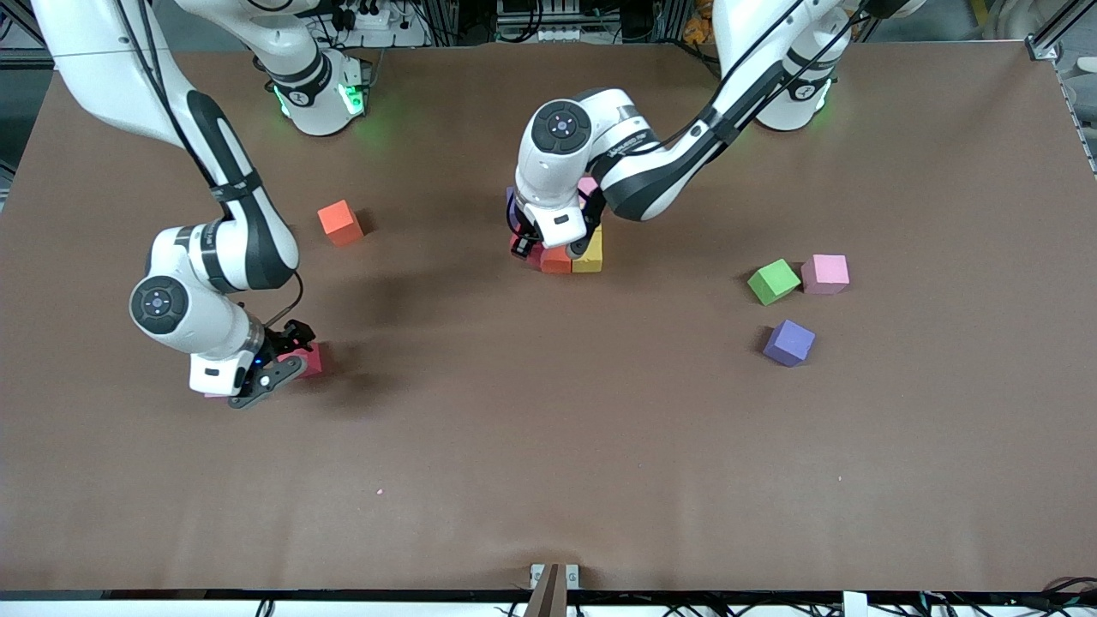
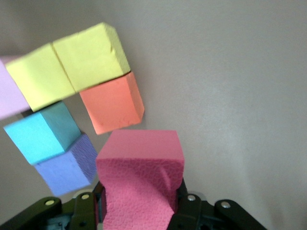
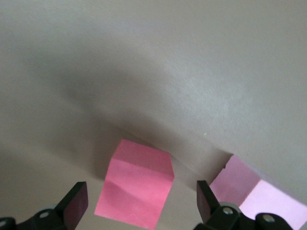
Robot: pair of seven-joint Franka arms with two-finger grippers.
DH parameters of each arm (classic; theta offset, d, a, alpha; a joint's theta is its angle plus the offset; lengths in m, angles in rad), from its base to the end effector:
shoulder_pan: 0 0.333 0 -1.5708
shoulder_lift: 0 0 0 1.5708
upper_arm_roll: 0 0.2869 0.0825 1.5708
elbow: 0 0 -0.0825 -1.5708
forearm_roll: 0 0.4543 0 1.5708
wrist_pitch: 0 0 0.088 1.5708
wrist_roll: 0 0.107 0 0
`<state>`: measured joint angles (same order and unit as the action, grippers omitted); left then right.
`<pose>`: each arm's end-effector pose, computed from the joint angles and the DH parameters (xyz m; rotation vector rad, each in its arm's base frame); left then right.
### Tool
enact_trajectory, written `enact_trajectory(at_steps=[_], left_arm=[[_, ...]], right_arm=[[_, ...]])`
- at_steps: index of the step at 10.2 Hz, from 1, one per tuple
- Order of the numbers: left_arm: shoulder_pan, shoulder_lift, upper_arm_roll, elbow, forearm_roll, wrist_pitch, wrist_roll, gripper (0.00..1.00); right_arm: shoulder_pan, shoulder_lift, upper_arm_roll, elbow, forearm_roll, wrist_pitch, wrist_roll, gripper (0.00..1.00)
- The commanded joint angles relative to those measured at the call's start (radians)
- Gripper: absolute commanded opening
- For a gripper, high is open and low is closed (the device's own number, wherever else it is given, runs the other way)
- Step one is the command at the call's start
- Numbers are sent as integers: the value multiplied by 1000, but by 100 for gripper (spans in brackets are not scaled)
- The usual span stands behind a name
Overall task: Form number 2 with 11 blocks
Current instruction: 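Place pink below orange with the left gripper while the right gripper grasps pink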
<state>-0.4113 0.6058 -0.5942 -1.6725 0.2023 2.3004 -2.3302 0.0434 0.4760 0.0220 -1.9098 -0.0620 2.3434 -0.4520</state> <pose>0.4248 -0.5949 0.2493 2.3961 1.8285 -0.2605 0.6585 0.0423 0.1656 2.9950 0.8602 -0.0744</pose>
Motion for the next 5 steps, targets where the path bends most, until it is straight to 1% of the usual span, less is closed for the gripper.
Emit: enact_trajectory(at_steps=[1, 2, 4, 5], left_arm=[[-33, 23, 39, 13, -23, 83, -218, 18], [-34, 35, 43, 14, -23, 94, -332, 18], [-50, 46, 43, 8, -23, 94, -388, 18], [-79, 51, 45, 7, -15, 99, -446, 18]], right_arm=[[-17, -27, 18, -38, -9, 7, 120, 100], [-36, -24, 19, -40, -7, 11, 121, 100], [-53, -19, 19, -61, -1, 37, 125, 100], [-53, -17, 19, -61, 22, 37, 128, 100]])
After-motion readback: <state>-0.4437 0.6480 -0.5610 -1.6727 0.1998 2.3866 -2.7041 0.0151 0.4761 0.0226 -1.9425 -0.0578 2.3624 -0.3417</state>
